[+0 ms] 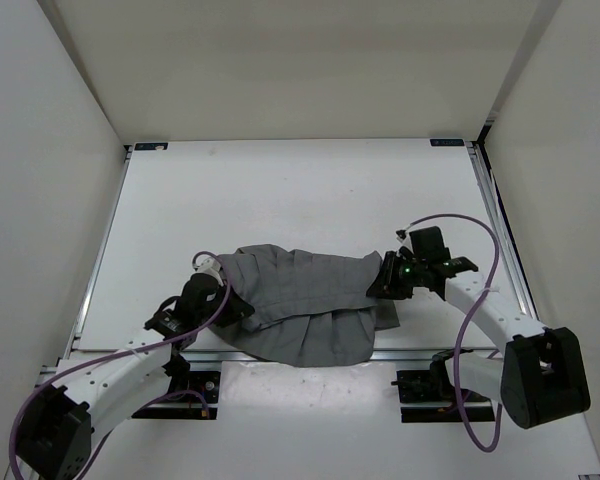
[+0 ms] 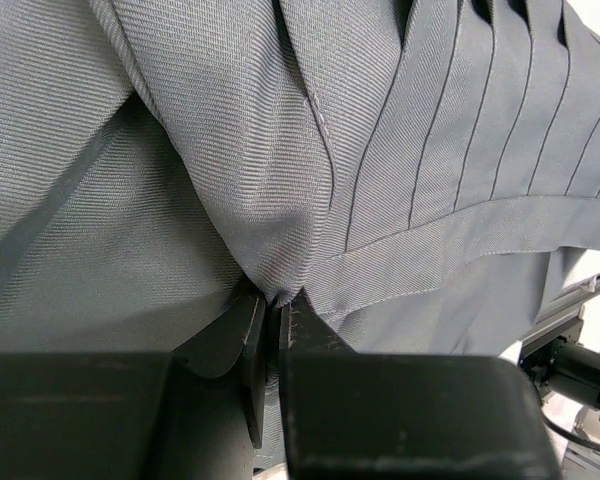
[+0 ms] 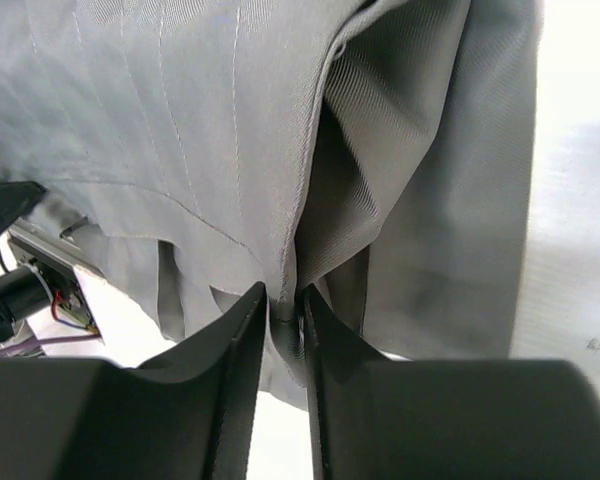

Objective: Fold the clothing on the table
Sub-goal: Flatten the skirt out

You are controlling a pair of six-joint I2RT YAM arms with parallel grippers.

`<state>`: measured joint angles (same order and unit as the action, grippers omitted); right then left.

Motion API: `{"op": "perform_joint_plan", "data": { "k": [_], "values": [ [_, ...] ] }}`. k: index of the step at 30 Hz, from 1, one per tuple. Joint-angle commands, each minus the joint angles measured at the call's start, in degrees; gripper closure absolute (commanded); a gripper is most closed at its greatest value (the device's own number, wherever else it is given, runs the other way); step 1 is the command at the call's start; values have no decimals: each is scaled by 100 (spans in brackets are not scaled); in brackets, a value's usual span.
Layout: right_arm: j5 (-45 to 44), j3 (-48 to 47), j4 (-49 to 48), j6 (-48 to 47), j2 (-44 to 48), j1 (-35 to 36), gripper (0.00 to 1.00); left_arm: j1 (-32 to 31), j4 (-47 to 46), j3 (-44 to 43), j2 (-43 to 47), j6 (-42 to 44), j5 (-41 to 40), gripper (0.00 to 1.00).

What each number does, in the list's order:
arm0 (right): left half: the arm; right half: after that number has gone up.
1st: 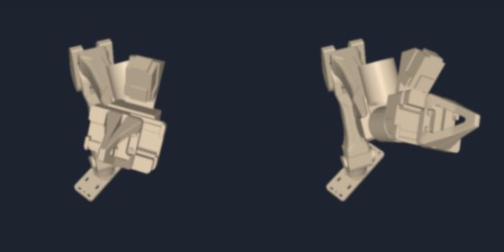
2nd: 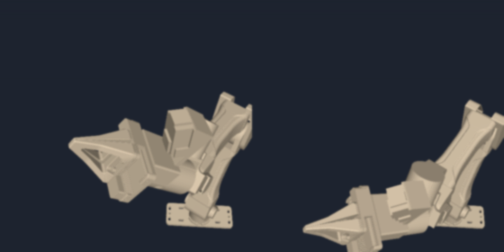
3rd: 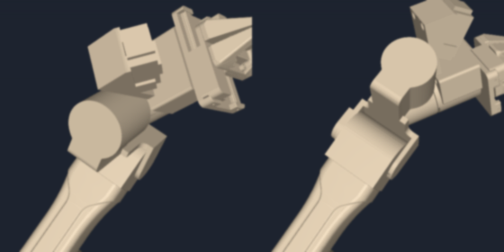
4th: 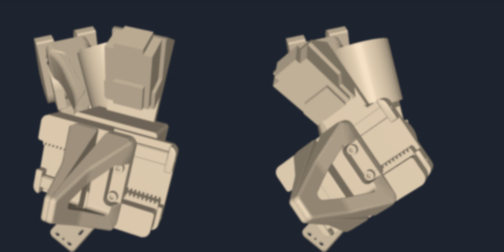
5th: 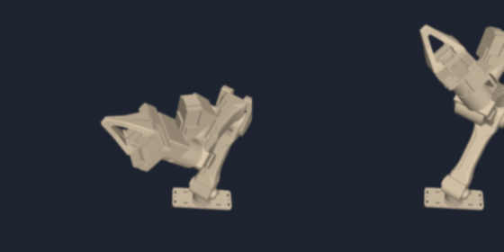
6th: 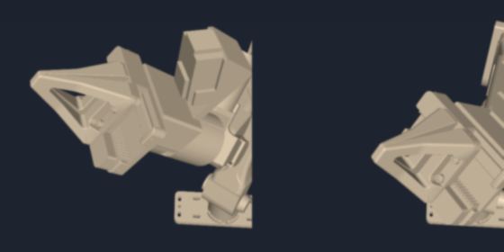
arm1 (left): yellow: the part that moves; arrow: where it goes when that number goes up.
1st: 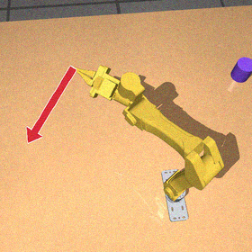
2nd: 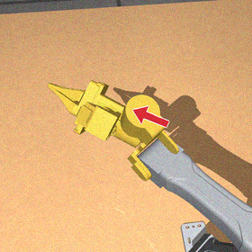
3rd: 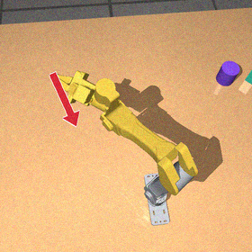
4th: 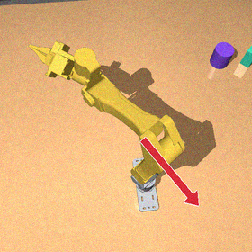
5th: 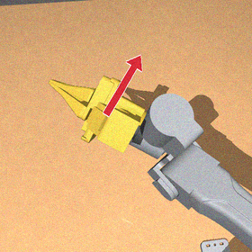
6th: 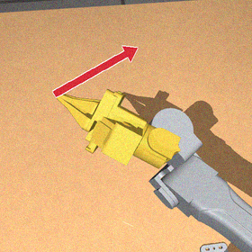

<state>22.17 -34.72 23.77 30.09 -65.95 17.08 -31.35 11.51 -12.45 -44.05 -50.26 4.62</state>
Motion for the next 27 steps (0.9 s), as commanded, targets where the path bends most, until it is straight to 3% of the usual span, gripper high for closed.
{"op": "perform_joint_plan", "data": {
  "k": [1, 7, 15, 17, 21, 25, 27],
  "values": [
    [-20, -8, 197, -20, 127, 102, 72, 94, 9, 67, 99, 16, 65, 100],
    [-46, -175, 426, 23, 407, 225, 63, 155, 18, 40, 134, 16, 65, 100],
    [190, -97, 532, 138, 636, 261, 65, 95, -34, 94, 134, -2, 83, 100],
    [200, -96, 471, 120, 602, 269, 69, 103, -34, 76, 143, -19, 83, 100],
    [252, 9, 208, 137, 330, 313, 98, 94, -104, 120, 143, -63, 74, 100],
    [287, -244, -48, -19, 5, 156, 100, 365, -507, 24, 47, -63, 397, 100],
    [130, -796, 118, -290, -198, -99, 99, 796, -475, -798, -418, 409, 723, 100]
  ]
}}
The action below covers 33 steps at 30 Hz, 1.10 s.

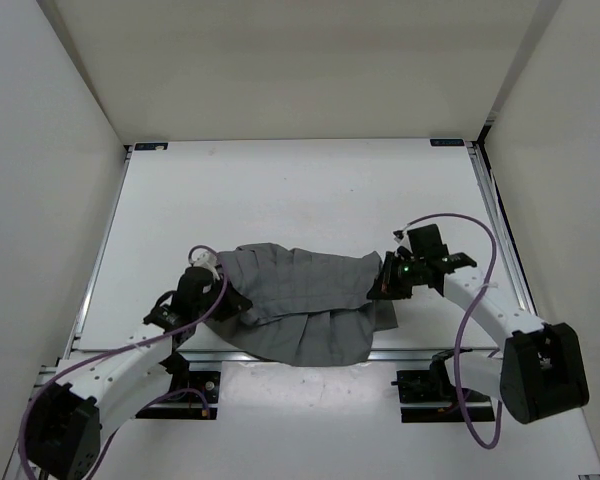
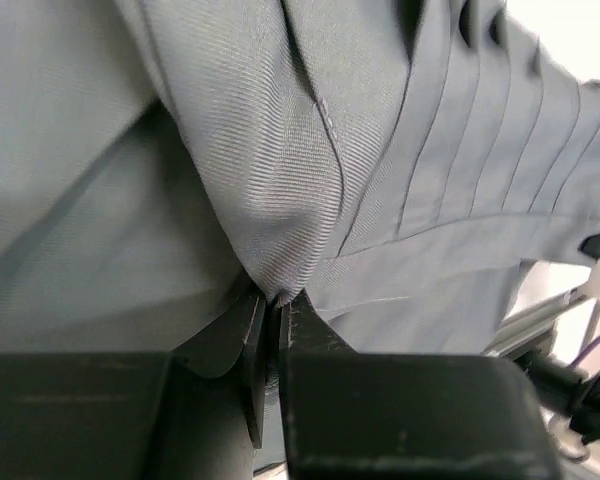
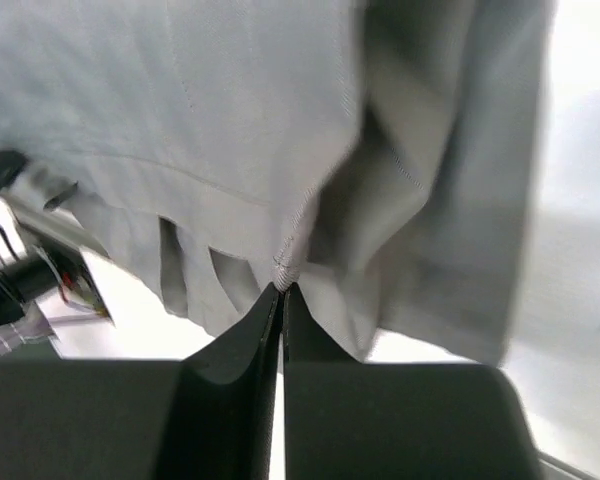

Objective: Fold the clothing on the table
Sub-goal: Flatten the skirt out

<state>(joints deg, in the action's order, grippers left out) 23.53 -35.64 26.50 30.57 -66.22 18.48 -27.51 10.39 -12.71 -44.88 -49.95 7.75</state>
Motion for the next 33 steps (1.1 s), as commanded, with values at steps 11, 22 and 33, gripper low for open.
{"op": "perform_joint_plan", "data": {
  "k": [11, 22, 33],
  "values": [
    [-945, -6487, 603, -1597, -2097, -1338, 100, 941, 1006, -7936, -4492, 1663, 1582, 100],
    [-736, -3471, 452, -1528, -560, -1189, 100, 555, 236, -4864, -2784, 1481, 1413, 100],
    [3, 566, 1839, 272, 1750, 673, 100, 105, 575, 144, 1172, -137, 1105, 100]
  ]
}}
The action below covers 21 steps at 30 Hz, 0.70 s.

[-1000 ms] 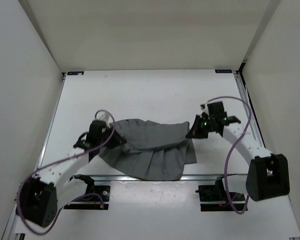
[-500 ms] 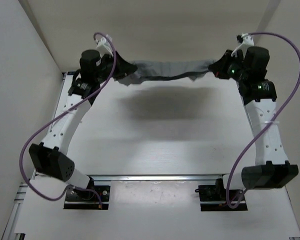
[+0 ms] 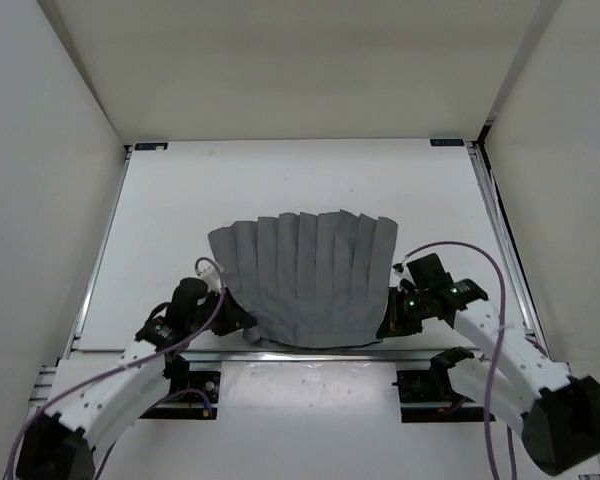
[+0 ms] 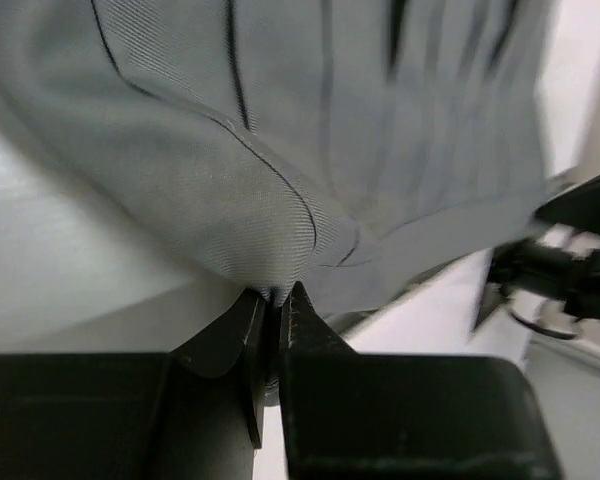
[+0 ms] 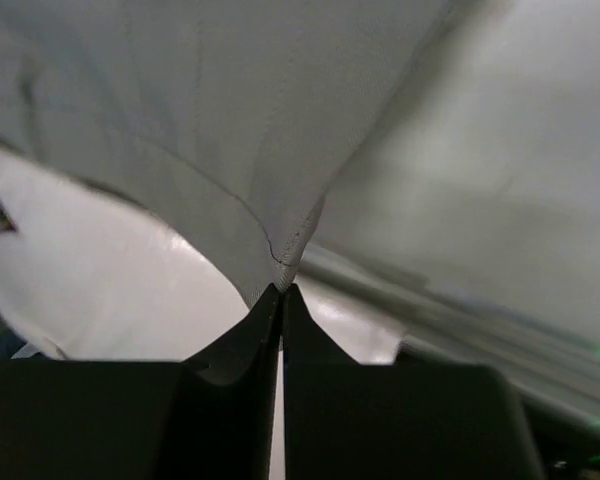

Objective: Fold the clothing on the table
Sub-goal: Fold the skirt

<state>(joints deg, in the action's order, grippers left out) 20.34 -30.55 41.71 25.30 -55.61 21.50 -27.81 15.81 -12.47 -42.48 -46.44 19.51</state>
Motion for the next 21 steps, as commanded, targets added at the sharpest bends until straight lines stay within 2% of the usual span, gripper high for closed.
{"op": "perform_joint_plan", "data": {
  "k": [1, 4, 6, 10, 14, 21],
  "values": [
    [304, 23, 442, 914, 901, 564, 99, 258, 436, 174, 1456, -550, 8, 100],
    [366, 110, 898, 1555, 1368, 846, 100, 653, 1237, 333, 2461, -700, 412, 100],
    [401, 93, 1013, 1863, 1641, 979, 100, 830, 1423, 464, 2867, -883, 877, 100],
    [182, -153, 1488, 2119, 1914, 1155, 100, 883, 1748, 246, 3447, -1096, 810, 100],
    [-143, -776, 1507, 1805, 1722, 805, 99, 812, 1549, -185, 2826, -763, 362, 100],
    [145, -1621, 585, 363, 475, -1145, 100, 1094, 398, -1502, 806, -76, -121, 100]
  ]
}}
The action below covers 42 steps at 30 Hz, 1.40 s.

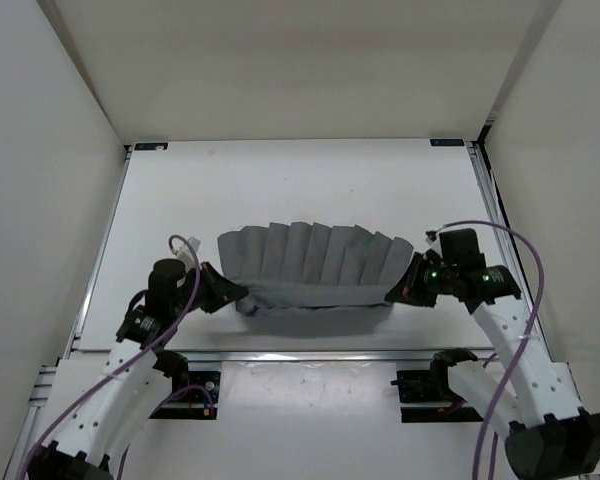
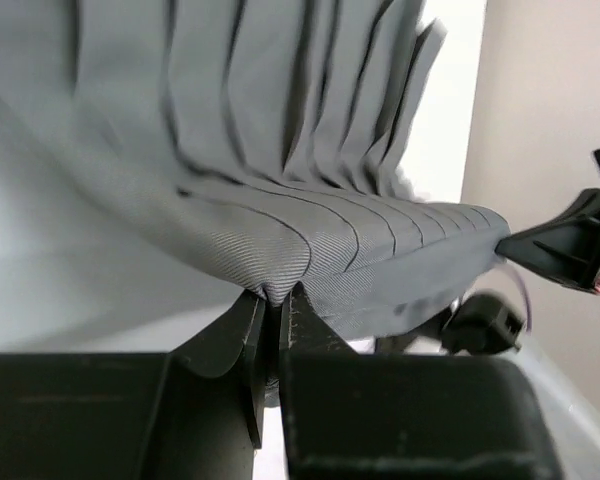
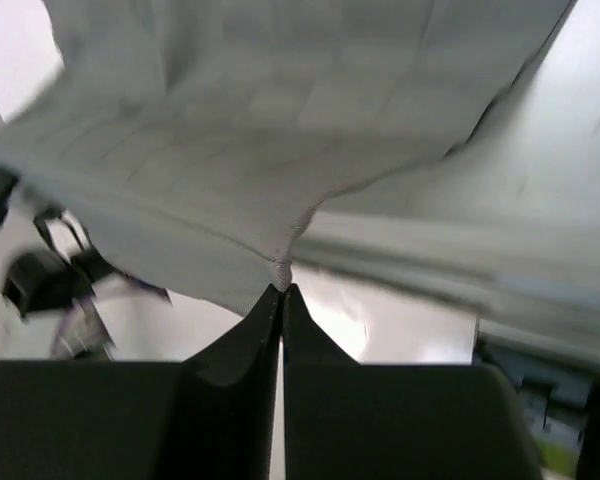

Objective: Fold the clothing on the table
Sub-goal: Fold the skirt

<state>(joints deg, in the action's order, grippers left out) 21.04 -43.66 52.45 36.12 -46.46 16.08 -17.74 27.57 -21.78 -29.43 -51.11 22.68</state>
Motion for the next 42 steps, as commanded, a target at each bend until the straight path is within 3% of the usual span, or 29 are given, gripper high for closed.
{"op": "perform_joint_plan", "data": {
  "k": [1, 10, 17, 23, 25, 26, 27, 29, 32, 35, 39, 41, 42],
  "values": [
    [119, -336, -786, -833, -539, -710, 100, 34, -823, -773, -798, 444, -701, 100],
    [24, -705, -2580, -940, -2410, -703, 100, -124, -2097, -1504, -2961, 637, -1265, 100],
    [-231, -1136, -2924, -1045, -3263, -684, 100, 24, -2686, -1794, -4112, 673, -1608, 100],
    [-565, -1478, -3223, -1028, -4010, -834, 100, -133, -3161, -2637, -5325, 603, -1835, 100],
    [-697, -1672, -3433, -1028, -4300, -861, 93, -133, -3284, -2839, -5774, 480, -1969, 89],
    [-732, -1733, -3547, -1045, -4415, -904, 88, -81, -3467, -2867, -5854, 331, -1917, 77],
    [-759, -1838, -3618, -1028, -4546, -922, 84, -63, -3687, -2936, -6029, 260, -1838, 74],
    [-951, -2014, -3854, -1045, -4609, -975, 78, -19, -4012, -3095, -6223, -3, -1697, 62],
    [-1127, -1998, -4189, -1011, -4426, -1001, 71, 33, -4312, -3367, -6330, -161, -1635, 60],
    [-1356, -1945, -4181, -1168, -4021, -922, 66, 121, -4489, -3595, -6312, -285, -1714, 49],
    [-1892, -1585, -4024, -1528, -3372, -361, 63, 288, -4402, -3544, -6032, -58, -1784, 51],
    [-1832, -1445, -3883, -1608, -3247, -123, 63, 297, -4261, -3361, -5637, 205, -1871, 57],
    [-1727, -1357, -3813, -1634, -3186, 0, 65, 228, -4138, -3168, -5565, 416, -1942, 68]
  ]
}}
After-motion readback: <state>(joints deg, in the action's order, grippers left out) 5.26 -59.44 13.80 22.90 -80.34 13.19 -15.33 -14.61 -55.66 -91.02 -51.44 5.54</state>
